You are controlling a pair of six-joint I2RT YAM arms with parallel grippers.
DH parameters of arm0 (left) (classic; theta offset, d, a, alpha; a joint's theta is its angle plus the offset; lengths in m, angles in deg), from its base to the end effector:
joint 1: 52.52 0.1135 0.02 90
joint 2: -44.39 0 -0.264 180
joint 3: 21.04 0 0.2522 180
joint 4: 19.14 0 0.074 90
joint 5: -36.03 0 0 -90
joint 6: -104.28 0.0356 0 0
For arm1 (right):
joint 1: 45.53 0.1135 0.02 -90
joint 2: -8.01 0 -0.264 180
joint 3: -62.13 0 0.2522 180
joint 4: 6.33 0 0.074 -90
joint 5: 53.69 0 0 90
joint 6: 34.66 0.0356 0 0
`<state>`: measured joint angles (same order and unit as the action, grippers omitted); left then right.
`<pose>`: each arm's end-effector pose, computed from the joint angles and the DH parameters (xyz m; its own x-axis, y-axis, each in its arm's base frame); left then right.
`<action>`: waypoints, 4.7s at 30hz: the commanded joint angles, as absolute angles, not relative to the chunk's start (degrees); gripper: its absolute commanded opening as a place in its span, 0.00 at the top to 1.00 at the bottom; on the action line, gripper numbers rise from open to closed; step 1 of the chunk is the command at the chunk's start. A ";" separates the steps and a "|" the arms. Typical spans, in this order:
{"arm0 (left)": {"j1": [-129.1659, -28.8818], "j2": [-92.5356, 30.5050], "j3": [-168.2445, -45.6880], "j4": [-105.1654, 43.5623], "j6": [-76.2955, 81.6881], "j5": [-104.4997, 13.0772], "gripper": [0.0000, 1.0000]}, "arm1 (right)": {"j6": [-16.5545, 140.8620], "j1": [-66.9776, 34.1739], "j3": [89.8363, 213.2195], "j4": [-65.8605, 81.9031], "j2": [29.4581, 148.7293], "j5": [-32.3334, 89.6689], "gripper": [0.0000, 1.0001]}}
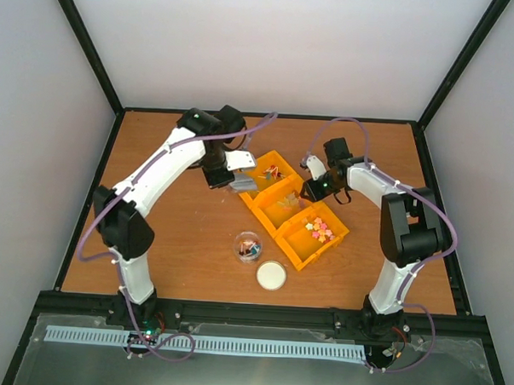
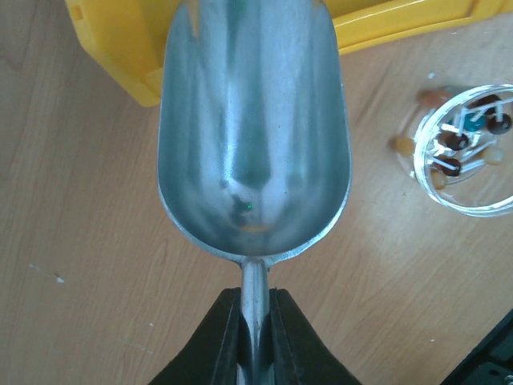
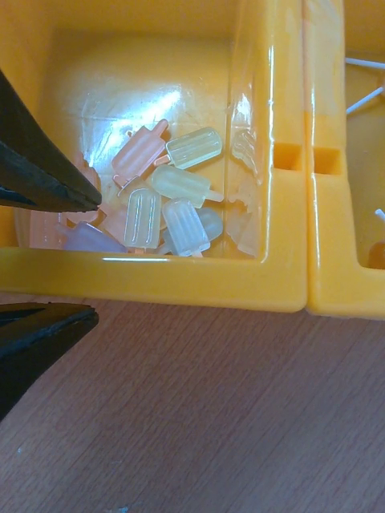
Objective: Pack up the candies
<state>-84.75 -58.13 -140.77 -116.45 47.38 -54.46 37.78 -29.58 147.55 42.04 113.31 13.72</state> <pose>0.2852 -0.1795 0.3379 -0.4075 0.9025 -0.1394 0.9008 0.4224 0.1009 0.3486 0.1138 0.1831 -0.7336 -0.4994 -0.4609 -0.6418 0.7321 0.2284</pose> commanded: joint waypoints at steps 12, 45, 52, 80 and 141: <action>-85.39 -73.84 -157.49 -126.82 48.83 -62.44 0.99 | 38.08 -28.39 146.82 40.13 112.41 14.32 0.76; -88.56 -92.65 -164.81 -119.40 53.82 -54.09 0.99 | 38.19 -28.06 147.17 39.44 114.14 11.60 0.97; -88.56 -95.32 -164.44 -115.45 51.83 -50.13 0.99 | 37.71 -27.39 146.98 38.87 114.17 11.26 0.97; -83.60 -72.45 -127.69 -75.57 41.24 -34.63 0.99 | 38.99 -28.29 147.04 38.74 114.60 12.14 0.97; -75.73 -55.43 -119.39 -91.10 51.40 -43.04 0.99 | 39.70 -29.71 146.82 38.40 113.49 13.19 0.97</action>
